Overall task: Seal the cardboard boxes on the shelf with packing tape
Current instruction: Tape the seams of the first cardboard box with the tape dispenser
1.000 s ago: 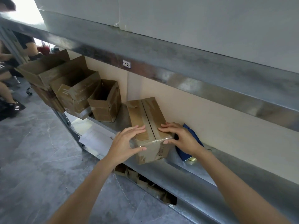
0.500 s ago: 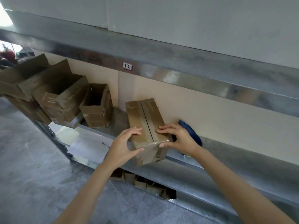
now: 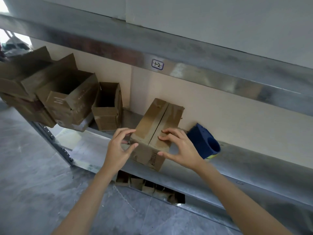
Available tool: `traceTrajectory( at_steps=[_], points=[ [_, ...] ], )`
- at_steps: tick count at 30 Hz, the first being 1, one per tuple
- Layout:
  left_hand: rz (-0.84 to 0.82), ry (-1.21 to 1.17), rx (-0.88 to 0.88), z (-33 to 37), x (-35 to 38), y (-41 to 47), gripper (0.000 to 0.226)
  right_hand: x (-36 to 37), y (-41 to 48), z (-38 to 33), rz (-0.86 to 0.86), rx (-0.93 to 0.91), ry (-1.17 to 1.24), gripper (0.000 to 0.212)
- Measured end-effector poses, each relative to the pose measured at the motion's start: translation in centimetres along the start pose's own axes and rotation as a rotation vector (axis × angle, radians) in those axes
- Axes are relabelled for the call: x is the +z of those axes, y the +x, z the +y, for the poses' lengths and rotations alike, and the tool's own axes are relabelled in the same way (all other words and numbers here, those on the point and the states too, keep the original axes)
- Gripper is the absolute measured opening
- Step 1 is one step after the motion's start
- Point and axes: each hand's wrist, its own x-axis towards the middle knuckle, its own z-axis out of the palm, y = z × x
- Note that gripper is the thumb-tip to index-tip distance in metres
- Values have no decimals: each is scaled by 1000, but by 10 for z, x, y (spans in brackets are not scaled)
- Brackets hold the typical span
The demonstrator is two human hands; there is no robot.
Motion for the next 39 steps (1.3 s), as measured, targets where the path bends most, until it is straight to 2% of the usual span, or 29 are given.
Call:
traceTrajectory(
  at_steps=[5, 9, 15, 20, 24, 28, 31, 34, 37, 39],
  points=[
    [75, -96, -51, 5, 7, -4, 43, 7, 4, -10, 56, 55, -27, 49],
    [98, -104, -99, 8, 14, -3, 54, 15, 7, -16, 95, 75, -60, 52],
    [107, -109, -139, 11, 13, 3, 73, 3, 9, -15, -90, 29, -31, 77],
    [104, -76, -156, 10, 17, 8, 75, -2, 11, -14, -149, 2, -82, 66],
    [66, -100, -183, 2, 13, 16, 73, -9, 19, -7, -74, 10, -115, 55],
    [11, -123, -202, -7, 6, 21, 74, -25, 30, 12, 58, 111, -170, 63],
    [-79, -159, -220, -12, -1, 29, 75, -38, 36, 31, 6, 258, -190, 79],
    [-148, -219, -238, -11, -7, 42, 83, -43, 34, 47, -22, 339, -72, 74],
    [-73, -159, -212, -7, -10, 45, 88, -39, 28, 54, 9, 336, -6, 62],
    [57, -75, -178, -3, -8, 36, 75, -38, 24, 54, 80, 332, 12, 56]
  ],
)
